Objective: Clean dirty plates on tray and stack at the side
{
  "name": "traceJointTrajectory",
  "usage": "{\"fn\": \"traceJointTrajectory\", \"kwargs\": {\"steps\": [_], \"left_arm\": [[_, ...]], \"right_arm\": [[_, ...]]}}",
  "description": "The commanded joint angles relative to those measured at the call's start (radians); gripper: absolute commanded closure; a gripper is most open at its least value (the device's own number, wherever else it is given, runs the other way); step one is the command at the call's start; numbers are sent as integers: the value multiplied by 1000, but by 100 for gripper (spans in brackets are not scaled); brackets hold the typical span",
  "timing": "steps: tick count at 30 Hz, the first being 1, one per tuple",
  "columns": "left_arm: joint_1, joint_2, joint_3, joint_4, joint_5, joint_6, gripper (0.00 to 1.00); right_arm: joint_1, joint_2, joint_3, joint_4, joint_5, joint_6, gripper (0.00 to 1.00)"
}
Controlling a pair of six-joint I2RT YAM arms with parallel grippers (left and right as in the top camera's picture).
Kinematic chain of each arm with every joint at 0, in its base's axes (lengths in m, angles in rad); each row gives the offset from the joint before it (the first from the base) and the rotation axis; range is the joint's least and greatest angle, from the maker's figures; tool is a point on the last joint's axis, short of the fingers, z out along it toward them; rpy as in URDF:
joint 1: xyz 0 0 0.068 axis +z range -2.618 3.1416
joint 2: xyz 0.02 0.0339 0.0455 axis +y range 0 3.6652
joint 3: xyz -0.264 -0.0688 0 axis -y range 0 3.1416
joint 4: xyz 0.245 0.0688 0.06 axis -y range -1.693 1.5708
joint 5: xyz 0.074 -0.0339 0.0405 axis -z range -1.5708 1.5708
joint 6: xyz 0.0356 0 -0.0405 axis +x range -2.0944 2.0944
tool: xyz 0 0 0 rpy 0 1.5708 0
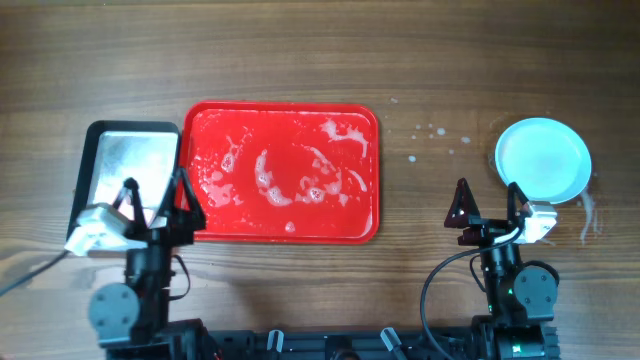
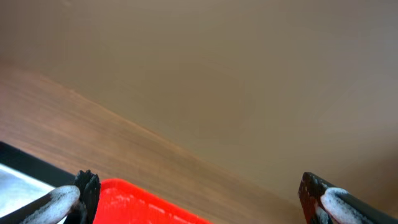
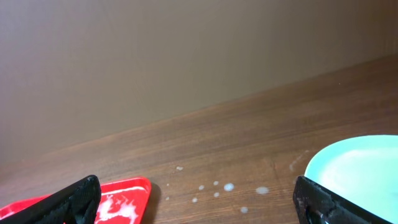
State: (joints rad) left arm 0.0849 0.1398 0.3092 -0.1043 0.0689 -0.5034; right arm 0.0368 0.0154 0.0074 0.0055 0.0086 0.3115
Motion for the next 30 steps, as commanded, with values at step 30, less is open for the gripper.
{"fn": "traceJointTrajectory", "kwargs": {"steps": [30], "left_arm": [[-6,-135,-304,32,-10,264,0]], "right_arm": [[3,-12,-3,5,13,-13,0]]}}
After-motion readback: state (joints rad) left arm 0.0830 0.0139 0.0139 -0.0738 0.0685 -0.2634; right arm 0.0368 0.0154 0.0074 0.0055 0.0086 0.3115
